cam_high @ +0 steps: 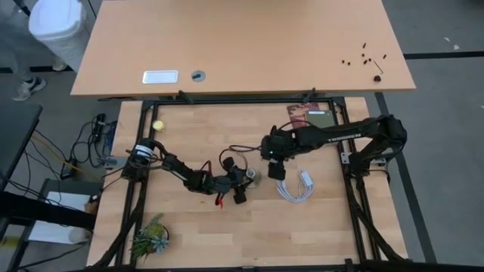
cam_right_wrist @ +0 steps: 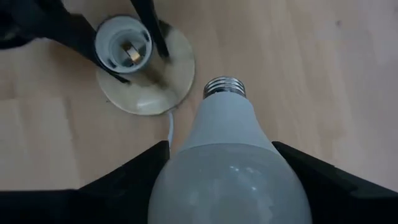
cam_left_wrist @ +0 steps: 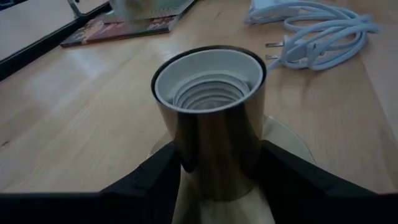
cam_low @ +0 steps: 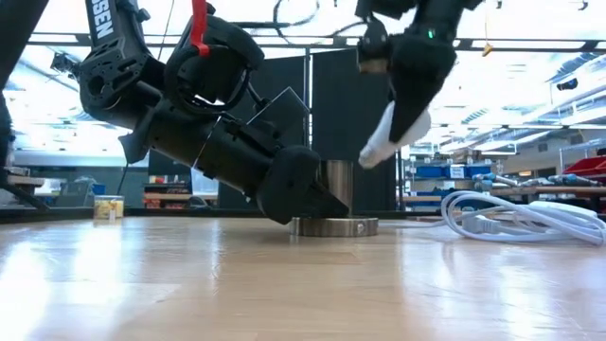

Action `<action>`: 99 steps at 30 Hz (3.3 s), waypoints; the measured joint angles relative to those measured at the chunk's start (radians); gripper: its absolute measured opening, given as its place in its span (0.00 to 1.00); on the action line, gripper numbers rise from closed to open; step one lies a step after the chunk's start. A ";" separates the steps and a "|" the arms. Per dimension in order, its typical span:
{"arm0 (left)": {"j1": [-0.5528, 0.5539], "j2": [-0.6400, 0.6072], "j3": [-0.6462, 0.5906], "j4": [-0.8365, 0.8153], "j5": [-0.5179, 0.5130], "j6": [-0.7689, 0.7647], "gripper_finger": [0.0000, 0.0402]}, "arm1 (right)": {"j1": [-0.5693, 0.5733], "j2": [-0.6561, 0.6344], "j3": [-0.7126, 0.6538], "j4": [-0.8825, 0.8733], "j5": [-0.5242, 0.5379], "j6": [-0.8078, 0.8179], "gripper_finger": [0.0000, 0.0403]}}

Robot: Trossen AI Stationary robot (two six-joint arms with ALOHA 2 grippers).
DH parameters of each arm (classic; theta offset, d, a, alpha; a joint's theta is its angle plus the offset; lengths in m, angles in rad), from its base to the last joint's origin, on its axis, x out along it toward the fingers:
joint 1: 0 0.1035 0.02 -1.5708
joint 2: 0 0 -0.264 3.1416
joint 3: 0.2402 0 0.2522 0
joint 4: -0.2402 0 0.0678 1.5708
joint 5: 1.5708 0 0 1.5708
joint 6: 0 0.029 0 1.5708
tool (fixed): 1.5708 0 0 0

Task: Screw lightbulb
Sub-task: Insert the light bulb into the lamp

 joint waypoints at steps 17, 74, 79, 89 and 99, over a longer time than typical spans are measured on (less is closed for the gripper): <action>-0.036 -0.107 -0.002 -0.060 -0.051 0.059 0.75 | 0.004 0.000 0.071 -0.022 -0.164 0.072 0.70; -0.150 -0.292 0.000 -0.088 -0.186 0.204 0.72 | 0.004 0.009 0.070 0.266 -0.281 0.229 0.69; -0.178 -0.345 0.000 -0.172 -0.229 0.156 0.72 | 0.018 0.009 0.070 0.290 -0.267 0.065 0.70; -0.082 -0.308 -0.027 -0.307 -0.089 0.001 0.72 | 0.042 0.009 0.070 0.299 -0.184 0.042 0.70; -0.060 -0.292 -0.203 0.049 -0.044 0.001 0.72 | 0.027 0.010 0.132 0.173 -0.169 0.013 0.70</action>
